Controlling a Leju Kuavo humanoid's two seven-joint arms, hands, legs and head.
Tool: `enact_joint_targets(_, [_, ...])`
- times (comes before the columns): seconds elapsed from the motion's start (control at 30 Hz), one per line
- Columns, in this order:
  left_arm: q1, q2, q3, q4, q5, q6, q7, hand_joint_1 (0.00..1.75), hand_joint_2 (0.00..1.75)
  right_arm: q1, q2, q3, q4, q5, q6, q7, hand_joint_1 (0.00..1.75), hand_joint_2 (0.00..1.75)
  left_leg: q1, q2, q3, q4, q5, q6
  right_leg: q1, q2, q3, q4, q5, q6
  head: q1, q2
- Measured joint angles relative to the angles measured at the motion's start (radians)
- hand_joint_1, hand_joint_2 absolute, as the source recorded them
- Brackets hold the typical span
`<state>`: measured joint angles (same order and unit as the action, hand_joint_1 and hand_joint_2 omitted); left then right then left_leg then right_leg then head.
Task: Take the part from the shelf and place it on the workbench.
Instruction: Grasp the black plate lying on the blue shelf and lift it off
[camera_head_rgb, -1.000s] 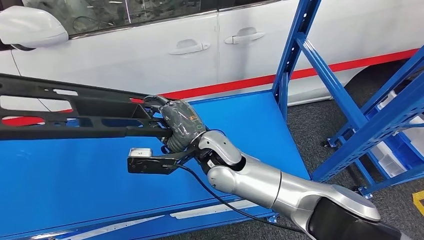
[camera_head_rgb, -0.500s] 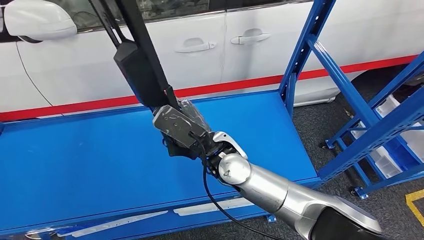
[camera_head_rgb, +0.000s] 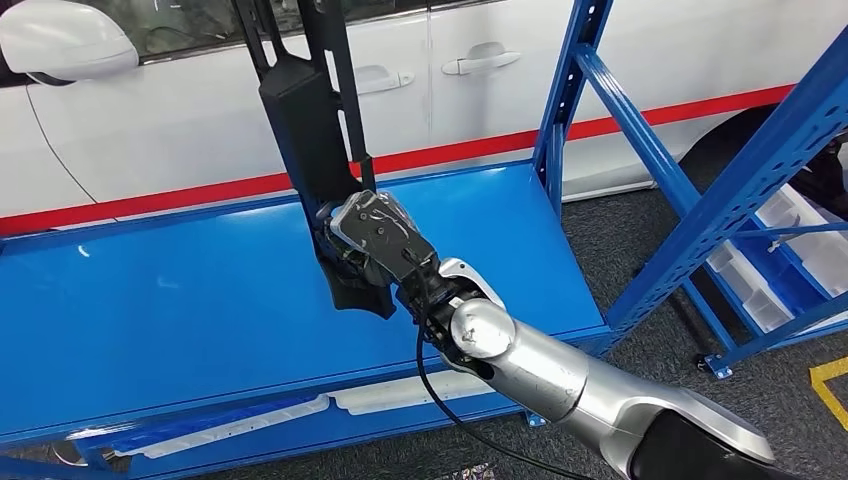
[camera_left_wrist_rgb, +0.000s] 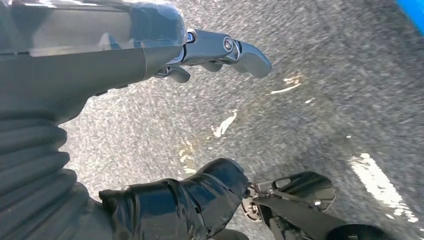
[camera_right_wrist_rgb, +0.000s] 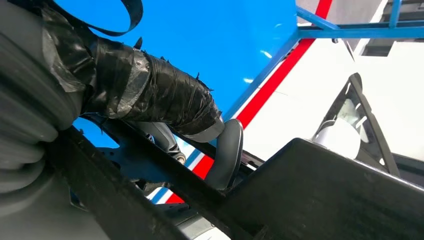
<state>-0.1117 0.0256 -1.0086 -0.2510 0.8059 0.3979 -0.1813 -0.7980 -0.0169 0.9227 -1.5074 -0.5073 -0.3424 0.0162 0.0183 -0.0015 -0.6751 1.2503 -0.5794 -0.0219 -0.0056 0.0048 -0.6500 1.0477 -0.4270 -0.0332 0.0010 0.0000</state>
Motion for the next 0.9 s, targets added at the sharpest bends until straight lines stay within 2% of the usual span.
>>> enact_joint_targets(0.07, [-0.002,0.000,0.000,0.000,-0.001,0.000,0.002,0.00,1.75,-0.001,-0.007,-0.003,-0.009,0.000,-0.004,-0.001,1.75,1.75,-0.005,0.000,0.101,-0.145,0.040,0.012,0.001,0.001,-0.009,0.002,0.010,0.006,0.000,0.000])
enact_joint_targets(0.1, [-0.004,0.000,0.000,0.000,-0.002,0.000,0.004,0.00,1.75,-0.002,-0.010,-0.006,-0.013,0.000,-0.006,-0.001,1.75,1.75,-0.009,-0.001,0.135,-0.199,0.052,0.017,0.001,0.000,-0.011,0.002,0.014,0.012,0.001,0.000])
enact_joint_targets(0.13, [-0.005,0.001,-0.001,0.000,-0.003,0.000,0.004,0.00,1.75,-0.002,-0.012,-0.008,-0.017,0.002,-0.008,-0.001,1.75,1.75,-0.013,-0.002,0.151,-0.227,0.057,0.022,0.001,-0.001,-0.013,0.002,0.019,0.018,0.001,0.000])
enact_joint_targets(0.23, [-0.006,0.000,-0.002,0.000,-0.007,0.000,0.006,0.00,1.75,-0.003,-0.023,-0.012,-0.027,0.009,-0.014,0.000,1.75,1.75,-0.016,-0.001,0.144,-0.236,0.075,0.035,-0.001,-0.003,-0.016,-0.001,0.031,0.037,0.001,0.000])
enact_joint_targets(0.27, [-0.006,-0.001,-0.002,0.000,-0.008,0.000,0.006,0.00,1.75,-0.004,-0.028,-0.012,-0.031,0.011,-0.015,0.002,1.75,1.75,-0.013,0.001,0.140,-0.241,0.085,0.042,-0.001,-0.003,-0.021,0.010,0.016,0.042,0.002,0.000])
enact_joint_targets(0.3, [-0.007,-0.001,-0.003,0.000,-0.008,0.000,0.007,0.00,1.75,-0.004,-0.032,-0.014,-0.034,0.011,-0.016,0.003,1.75,1.75,-0.010,0.004,0.133,-0.246,0.096,0.049,0.000,-0.002,-0.033,0.040,-0.016,0.046,0.004,0.000])
enact_joint_targets(0.33, [-0.007,-0.002,-0.003,0.000,-0.008,0.000,0.008,0.00,1.75,-0.005,-0.037,-0.015,-0.037,0.012,-0.017,0.004,1.75,1.75,-0.008,0.007,0.124,-0.248,0.105,0.055,-0.001,-0.001,-0.049,0.090,-0.061,0.049,0.005,0.000])
enact_joint_targets(0.37, [-0.008,-0.002,-0.003,0.000,-0.008,0.001,0.008,0.00,1.75,-0.005,-0.041,-0.015,-0.039,0.012,-0.018,0.005,1.75,1.75,-0.008,0.007,0.112,-0.248,0.113,0.059,-0.001,-0.001,-0.068,0.155,-0.109,0.052,0.007,0.000])
enact_joint_targets(0.4, [-0.008,-0.001,-0.003,0.000,-0.008,0.002,0.008,0.00,1.75,-0.004,-0.045,-0.016,-0.041,0.012,-0.020,0.005,1.75,1.75,-0.008,0.007,0.101,-0.246,0.121,0.060,-0.003,-0.001,-0.084,0.219,-0.144,0.054,0.007,0.000])
enact_joint_targets(0.43, [-0.008,-0.001,-0.003,0.000,-0.008,0.003,0.009,0.00,1.75,-0.002,-0.049,-0.016,-0.042,0.012,-0.023,0.006,1.75,1.75,-0.008,0.008,0.089,-0.245,0.128,0.059,-0.004,-0.001,-0.089,0.263,-0.158,0.056,0.007,0.000])
enact_joint_targets(0.47, [-0.008,0.000,-0.003,0.000,-0.007,0.003,0.009,0.00,1.75,-0.001,-0.053,-0.016,-0.043,0.012,-0.026,0.006,1.75,1.75,-0.009,0.008,0.078,-0.242,0.135,0.058,-0.004,-0.001,-0.079,0.276,-0.151,0.057,0.007,0.000])
enact_joint_targets(0.5, [-0.008,0.000,-0.003,0.000,-0.007,0.004,0.010,0.00,1.75,-0.001,-0.057,-0.016,-0.046,0.011,-0.029,0.006,1.75,1.75,-0.008,0.008,0.067,-0.238,0.140,0.056,-0.005,-0.001,-0.051,0.251,-0.127,0.057,0.007,0.000])
enact_joint_targets(0.53, [-0.008,0.000,-0.003,0.000,-0.006,0.004,0.010,0.00,1.75,-0.001,-0.060,-0.017,-0.049,0.010,-0.032,0.006,1.75,1.75,-0.008,0.007,0.057,-0.232,0.144,0.054,-0.005,-0.001,-0.006,0.195,-0.100,0.056,0.007,0.000])
enact_joint_targets(0.6, [-0.008,0.000,-0.003,0.000,-0.004,0.005,0.010,0.00,1.75,-0.002,-0.065,-0.022,-0.059,0.009,-0.039,0.006,1.75,1.75,-0.010,0.007,0.040,-0.219,0.150,0.046,-0.003,0.000,0.082,0.060,-0.083,0.050,0.007,0.000])
enact_joint_targets(0.63, [-0.009,0.000,-0.003,0.000,-0.001,0.006,0.010,0.00,1.75,-0.003,-0.067,-0.024,-0.064,0.009,-0.042,0.006,1.75,1.75,-0.011,0.007,0.035,-0.216,0.155,0.041,-0.001,0.000,0.106,0.018,-0.086,0.045,0.006,0.000])
enact_joint_targets(0.67, [-0.009,0.000,-0.003,0.000,0.000,0.008,0.010,0.00,1.75,-0.004,-0.069,-0.027,-0.068,0.009,-0.044,0.006,1.75,1.75,-0.013,0.006,0.031,-0.215,0.161,0.035,0.002,0.001,0.113,-0.002,-0.091,0.040,0.006,0.000])
enact_joint_targets(0.73, [-0.008,0.000,-0.003,0.000,0.002,0.011,0.012,0.00,1.75,-0.005,-0.076,-0.029,-0.074,0.009,-0.049,0.009,1.75,1.75,-0.011,0.005,0.025,-0.216,0.170,0.023,0.002,-0.001,0.105,-0.010,-0.079,0.025,0.007,0.000])
enact_joint_targets(0.77, [-0.007,0.000,-0.003,0.000,0.002,0.012,0.013,0.00,1.75,-0.006,-0.079,-0.029,-0.076,0.009,-0.051,0.010,1.75,1.75,-0.009,0.004,0.019,-0.207,0.158,0.018,0.001,-0.002,0.099,-0.012,-0.071,0.017,0.007,0.000])
enact_joint_targets(0.8, [-0.006,0.001,-0.003,0.001,0.002,0.013,0.013,0.00,1.75,-0.007,-0.082,-0.030,-0.079,0.010,-0.053,0.012,1.75,1.75,-0.008,0.003,0.008,-0.183,0.131,0.013,-0.001,-0.004,0.091,-0.015,-0.061,0.008,0.005,0.000])
enact_joint_targets(0.83, [-0.005,0.001,-0.003,0.001,0.002,0.014,0.014,0.00,1.75,-0.007,-0.084,-0.030,-0.082,0.011,-0.054,0.014,1.75,1.75,-0.006,0.003,-0.008,-0.139,0.089,0.009,-0.003,-0.005,0.082,-0.016,-0.052,0.002,0.004,0.000])
enact_joint_targets(0.9, [-0.004,0.000,-0.003,0.001,0.001,0.014,0.014,0.00,1.75,-0.008,-0.088,-0.031,-0.086,0.014,-0.057,0.016,1.75,1.75,-0.005,0.003,-0.042,-0.015,0.005,0.002,0.000,-0.006,0.059,-0.016,-0.035,-0.004,0.001,0.000])
